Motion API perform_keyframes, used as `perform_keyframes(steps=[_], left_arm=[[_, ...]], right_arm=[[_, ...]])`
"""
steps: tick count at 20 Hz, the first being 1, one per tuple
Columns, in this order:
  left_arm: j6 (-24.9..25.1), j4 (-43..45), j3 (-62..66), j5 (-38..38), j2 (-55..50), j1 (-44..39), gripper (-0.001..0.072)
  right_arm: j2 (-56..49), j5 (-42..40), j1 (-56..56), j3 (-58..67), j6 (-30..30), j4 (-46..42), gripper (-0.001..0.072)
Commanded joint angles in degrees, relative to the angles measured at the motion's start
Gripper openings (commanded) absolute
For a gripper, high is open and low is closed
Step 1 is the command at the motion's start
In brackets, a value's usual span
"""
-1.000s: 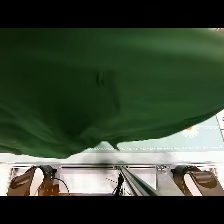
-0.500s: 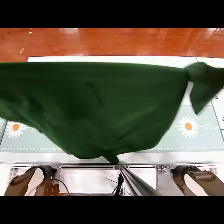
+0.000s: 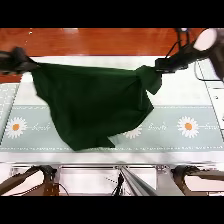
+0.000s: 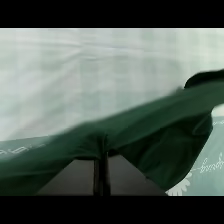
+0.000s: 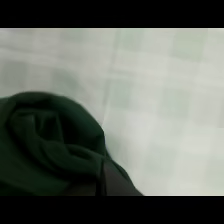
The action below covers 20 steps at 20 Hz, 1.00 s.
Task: Fold the shirts.
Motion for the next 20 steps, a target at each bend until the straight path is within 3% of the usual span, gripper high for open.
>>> perform_keyframes(steps=[1, 7, 10, 11, 14, 16, 18, 20], left_arm=[[0.83, -0.50, -1.36, 5.62, -10.88, -4.44, 0.0026], [-2.21, -2.84, 0.07, 5.33, -19.34, -6.38, 0.0046], [-2.25, -2.64, 8.41, -0.52, -19.23, -2.12, 0.0280], [-2.25, -2.60, 11.76, -4.83, -19.15, 0.11, 0.0284], [-2.47, 1.44, 13.99, -15.98, -16.55, 5.70, 0.0284], [-2.43, 6.86, 7.98, -16.57, -11.72, 7.80, 0.0291], [-2.51, 10.43, -3.74, -13.73, -5.95, 8.59, 0.0479], [-2.91, 8.11, -19.41, -11.04, -1.09, 8.70, 0.0617]], right_arm=[[-6.88, -4.79, -0.52, 0.04, 0.37, 0.70, 0.0022], [-7.56, -6.19, -0.63, 0.07, -0.57, 0.46, 0.0028], [-1.86, -6.16, -2.34, 0.07, -4.74, -3.23, 0.0386], [0.83, -4.74, -3.39, 0.04, -4.83, -5.84, 0.0416], [7.65, -0.26, -8.66, -0.02, -4.68, -11.80, 0.0416], [9.99, 3.15, -13.94, -1.62, -4.50, -15.82, 0.0416], [11.76, 4.33, -20.92, -6.82, -5.25, -9.66, 0.0416], [12.50, 4.96, -27.30, -13.64, -8.92, 0.00, 0.0416]])
